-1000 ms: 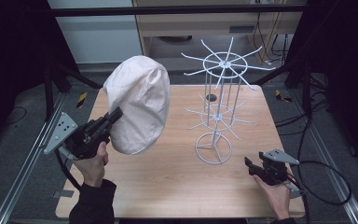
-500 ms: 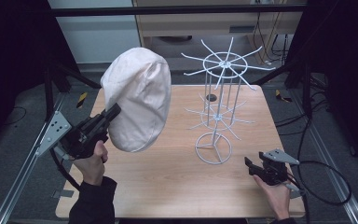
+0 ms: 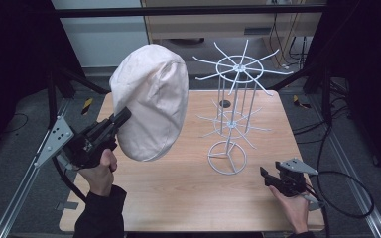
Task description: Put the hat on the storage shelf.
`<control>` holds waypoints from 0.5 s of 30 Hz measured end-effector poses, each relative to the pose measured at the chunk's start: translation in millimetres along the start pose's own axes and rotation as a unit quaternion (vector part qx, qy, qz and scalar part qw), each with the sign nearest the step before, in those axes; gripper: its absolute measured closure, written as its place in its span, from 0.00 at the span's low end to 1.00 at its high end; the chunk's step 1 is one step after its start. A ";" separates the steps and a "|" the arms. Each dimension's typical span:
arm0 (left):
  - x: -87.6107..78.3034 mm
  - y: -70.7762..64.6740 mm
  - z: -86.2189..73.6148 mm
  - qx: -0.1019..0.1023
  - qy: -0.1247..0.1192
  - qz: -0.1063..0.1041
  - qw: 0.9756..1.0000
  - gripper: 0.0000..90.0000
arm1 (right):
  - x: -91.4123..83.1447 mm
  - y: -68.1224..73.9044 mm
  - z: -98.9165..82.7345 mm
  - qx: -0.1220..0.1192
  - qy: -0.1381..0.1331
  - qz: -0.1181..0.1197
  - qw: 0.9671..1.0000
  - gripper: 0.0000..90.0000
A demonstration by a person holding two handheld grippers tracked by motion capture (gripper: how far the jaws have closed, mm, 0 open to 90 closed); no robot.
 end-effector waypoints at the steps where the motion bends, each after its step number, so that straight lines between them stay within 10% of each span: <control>1: 1.1 -1.6 2.0 0.000 -0.002 -0.004 1.000 0.98 | 0.0 0.1 0.0 0.000 0.000 0.000 1.000 0.42; 15: 5.5 -11.1 13.2 0.001 -0.022 -0.025 0.999 0.98 | 0.6 -0.1 -0.6 0.002 0.001 0.001 1.000 0.42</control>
Point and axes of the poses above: each handheld gripper's, and its own axes: x roughly forward along the jaws, z roughly out of its top, y roughly to its left, the point moved 7 cm from there along x, roughly forward along the jaws, and after that the axes turned 10 degrees about -z, right-handed, at the moved point
